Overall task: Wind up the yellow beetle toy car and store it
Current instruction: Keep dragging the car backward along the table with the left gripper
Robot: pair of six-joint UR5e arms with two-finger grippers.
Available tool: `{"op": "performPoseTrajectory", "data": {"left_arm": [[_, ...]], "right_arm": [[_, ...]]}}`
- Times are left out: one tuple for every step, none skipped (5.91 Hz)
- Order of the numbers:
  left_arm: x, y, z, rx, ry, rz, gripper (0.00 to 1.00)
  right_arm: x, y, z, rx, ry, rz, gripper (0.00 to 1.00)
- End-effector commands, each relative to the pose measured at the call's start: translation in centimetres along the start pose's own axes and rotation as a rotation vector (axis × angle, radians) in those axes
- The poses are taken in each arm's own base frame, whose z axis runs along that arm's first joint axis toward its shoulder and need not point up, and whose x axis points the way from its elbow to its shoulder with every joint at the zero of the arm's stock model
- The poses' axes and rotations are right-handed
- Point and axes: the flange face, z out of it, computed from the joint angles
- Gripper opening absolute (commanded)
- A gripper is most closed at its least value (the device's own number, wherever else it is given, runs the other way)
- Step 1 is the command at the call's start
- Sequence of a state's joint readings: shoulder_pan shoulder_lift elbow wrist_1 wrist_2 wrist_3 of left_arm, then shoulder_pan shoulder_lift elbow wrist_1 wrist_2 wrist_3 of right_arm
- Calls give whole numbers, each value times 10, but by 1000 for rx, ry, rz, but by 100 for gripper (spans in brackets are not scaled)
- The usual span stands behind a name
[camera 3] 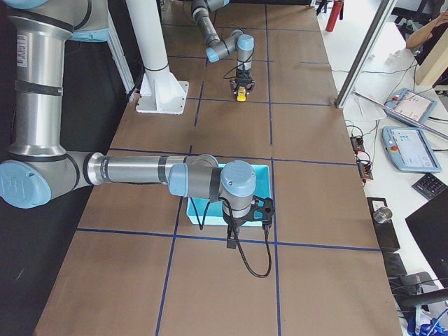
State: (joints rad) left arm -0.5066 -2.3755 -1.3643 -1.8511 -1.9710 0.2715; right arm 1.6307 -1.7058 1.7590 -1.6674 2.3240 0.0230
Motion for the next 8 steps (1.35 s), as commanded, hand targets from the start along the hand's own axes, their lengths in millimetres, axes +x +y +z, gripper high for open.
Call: {"op": "performPoseTrajectory", "data": {"left_arm": [[0,17,-3,1,-6,-4,0],[0,24,-5,-1,-8,-5,0],[0,31,-6,2,-11,-4,0],[0,36,-6,1,-12,-5,0],[1,40,-4,6,-14,-2,0],[2,45,-4,6,-14,-2,0],[3,52,-7,12,-16,-1,0],[1,61,-11,16,-23,-4,0]], "right_arm": [[-1,-1,-1,3,0,-2,100],[-1,-1,-1,4,0,-4,100],[-2,-1,-2,4,0,-4,100],[-2,-1,-2,5,0,-5,100],[-2,-1,-2,5,-2,-5,100],[-2,-1,-2,5,-2,-5,100],[-2,-1,-2,6,-2,-6,100],[-2,-1,-2,6,-2,-6,100]]}}
